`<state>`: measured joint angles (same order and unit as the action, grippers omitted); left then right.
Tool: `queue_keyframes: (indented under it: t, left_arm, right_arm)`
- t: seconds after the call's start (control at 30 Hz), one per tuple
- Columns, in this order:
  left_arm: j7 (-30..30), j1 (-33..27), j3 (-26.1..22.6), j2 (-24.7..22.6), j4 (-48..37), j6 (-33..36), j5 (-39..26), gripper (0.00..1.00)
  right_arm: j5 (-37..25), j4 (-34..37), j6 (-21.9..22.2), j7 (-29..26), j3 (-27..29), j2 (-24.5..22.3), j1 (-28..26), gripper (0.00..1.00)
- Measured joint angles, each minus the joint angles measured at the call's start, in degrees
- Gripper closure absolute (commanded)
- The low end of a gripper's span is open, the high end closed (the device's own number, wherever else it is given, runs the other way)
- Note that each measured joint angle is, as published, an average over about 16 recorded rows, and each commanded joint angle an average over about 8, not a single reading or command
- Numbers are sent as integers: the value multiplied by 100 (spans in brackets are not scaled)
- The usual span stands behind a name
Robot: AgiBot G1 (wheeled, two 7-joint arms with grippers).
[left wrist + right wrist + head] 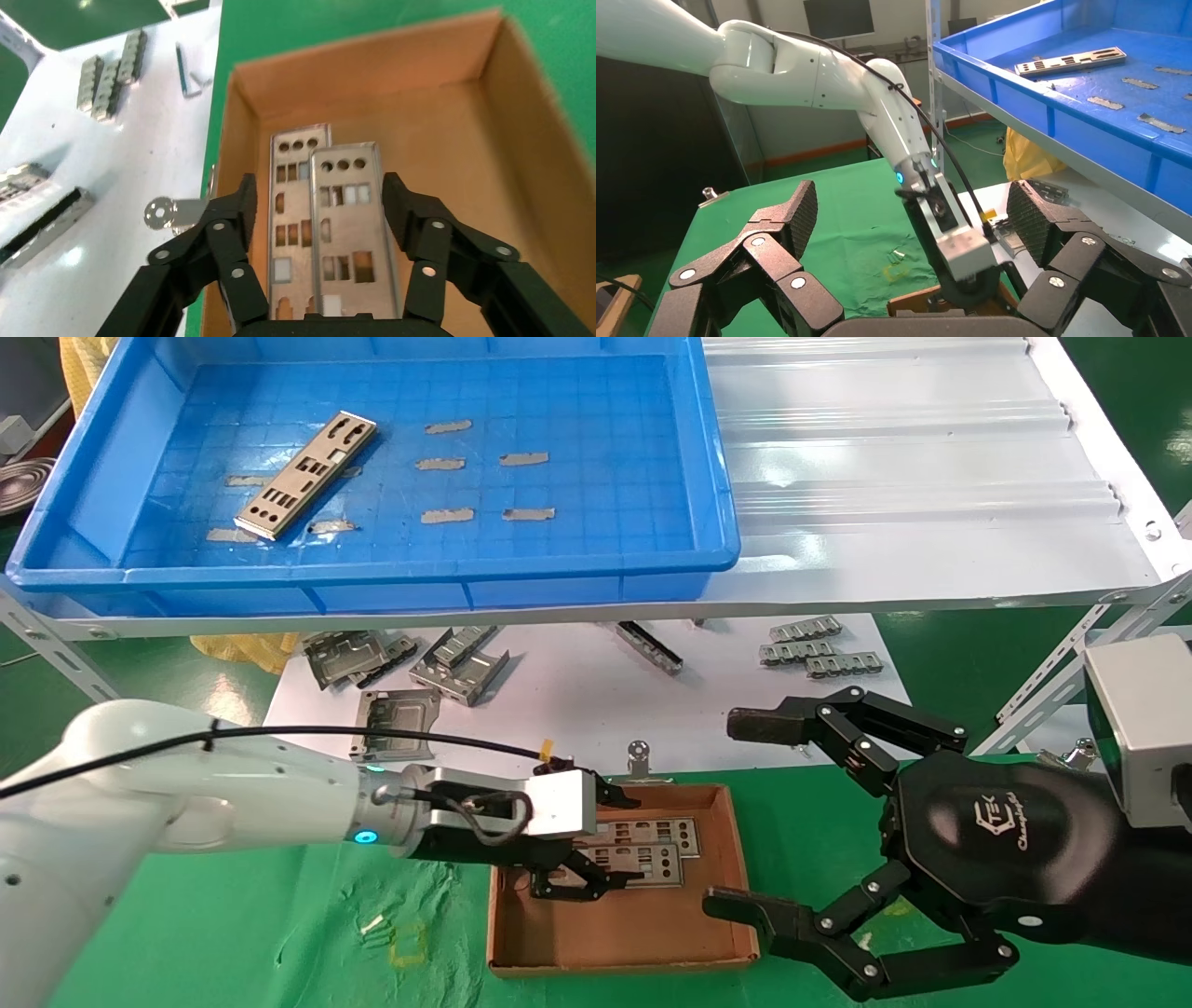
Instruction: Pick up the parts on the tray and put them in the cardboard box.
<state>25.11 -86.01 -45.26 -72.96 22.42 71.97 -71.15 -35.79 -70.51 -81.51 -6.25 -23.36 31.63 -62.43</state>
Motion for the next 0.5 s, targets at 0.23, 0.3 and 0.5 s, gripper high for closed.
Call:
queue_keyframes:
  t: [0.23,0.3,0.5]
  left_arm:
    - [-413,67,233,310,-121,740,529,0]
    - [-541,95,291,395,-159,931,672,0]
    - [-798,154,390,549,-250,1275,921,0]
  right_arm:
    - [0,0,0,0,0,0,0,0]
    - [0,0,1,0,0,0,1,0]
    - [0,1,2,0,0,0,1,0]
